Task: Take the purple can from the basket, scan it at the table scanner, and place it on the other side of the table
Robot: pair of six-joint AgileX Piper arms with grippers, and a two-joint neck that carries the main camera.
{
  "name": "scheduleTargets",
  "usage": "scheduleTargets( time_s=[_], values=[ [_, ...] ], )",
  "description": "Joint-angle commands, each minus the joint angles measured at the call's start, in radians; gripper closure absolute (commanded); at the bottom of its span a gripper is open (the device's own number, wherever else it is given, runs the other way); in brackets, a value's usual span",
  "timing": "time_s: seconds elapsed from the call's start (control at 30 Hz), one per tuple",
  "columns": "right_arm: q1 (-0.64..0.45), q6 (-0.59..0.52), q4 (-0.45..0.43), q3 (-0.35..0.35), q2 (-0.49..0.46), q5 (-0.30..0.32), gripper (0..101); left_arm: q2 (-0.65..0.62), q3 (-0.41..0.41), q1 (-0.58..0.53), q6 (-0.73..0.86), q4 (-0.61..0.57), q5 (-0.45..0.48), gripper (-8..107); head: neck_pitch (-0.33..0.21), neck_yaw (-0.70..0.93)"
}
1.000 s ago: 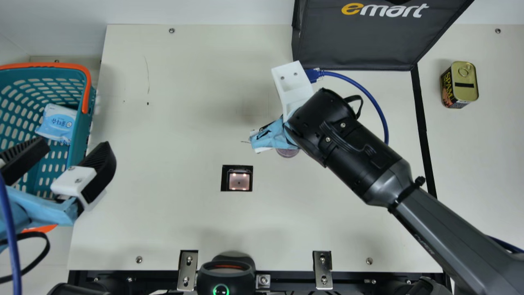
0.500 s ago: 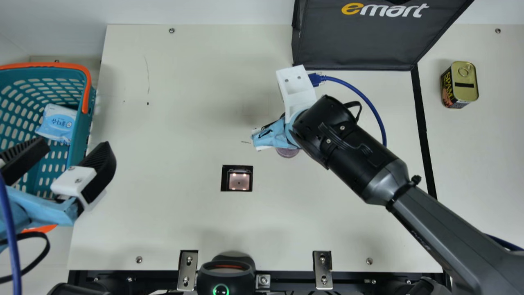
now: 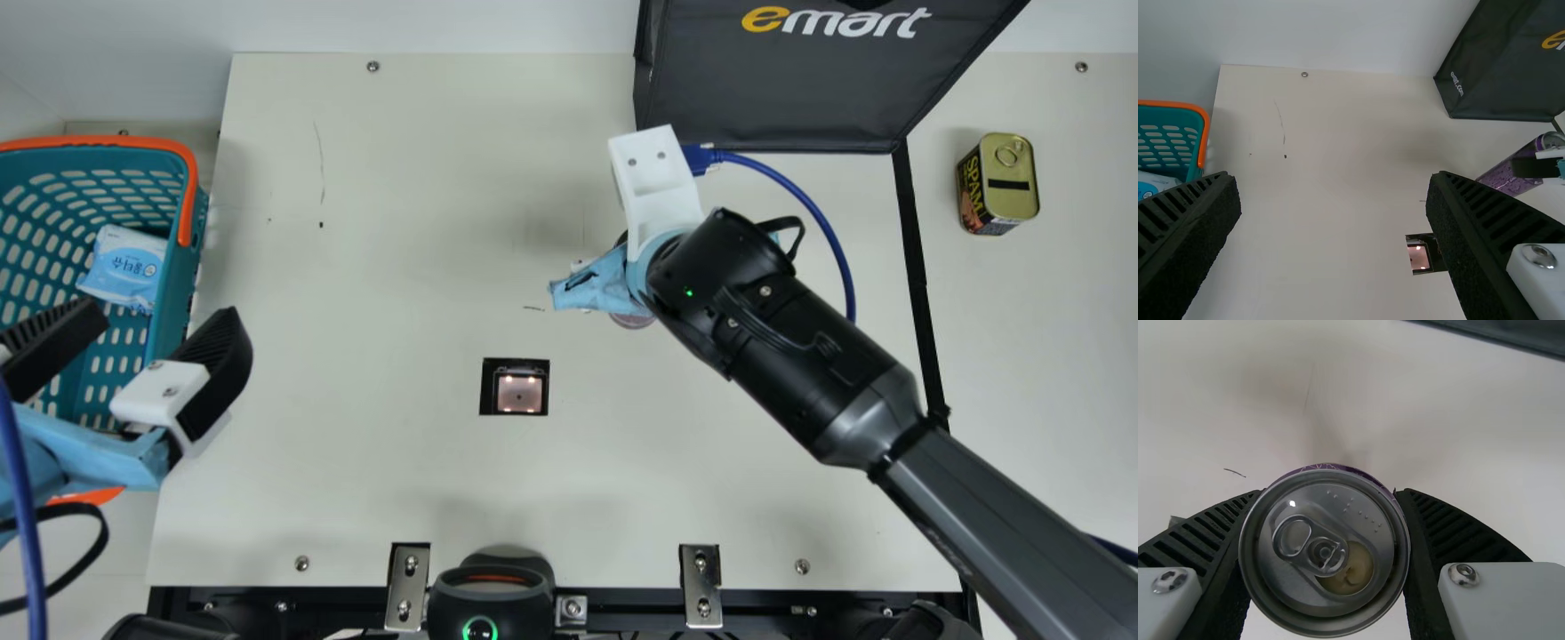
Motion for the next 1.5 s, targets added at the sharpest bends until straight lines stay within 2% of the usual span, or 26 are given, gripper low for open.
scheduleTargets(
  time_s=[0.0,0.07,0.3,0.57,1.47],
  values=[
    [-0.005,-0.011,0.009,-0.021,-0.004,0.023,101,0.0,0.0,0.0,0.0,0.0,0.0,9,-0.029,0.002],
    [-0.011,-0.021,0.019,-0.044,-0.01,0.045,101,0.0,0.0,0.0,0.0,0.0,0.0,9,-0.029,0.002],
    [-0.058,-0.049,0.05,-0.108,-0.025,0.1,101,0.0,0.0,0.0,0.0,0.0,0.0,9,-0.029,-0.162],
    [-0.194,-0.095,0.093,-0.135,-0.058,0.125,101,0.0,0.0,0.0,0.0,0.0,0.0,9,-0.029,-0.347],
    [-0.738,-0.227,0.122,-0.144,-0.129,0.178,101,0.0,0.0,0.0,0.0,0.0,0.0,9,-0.029,-0.347]
  ],
)
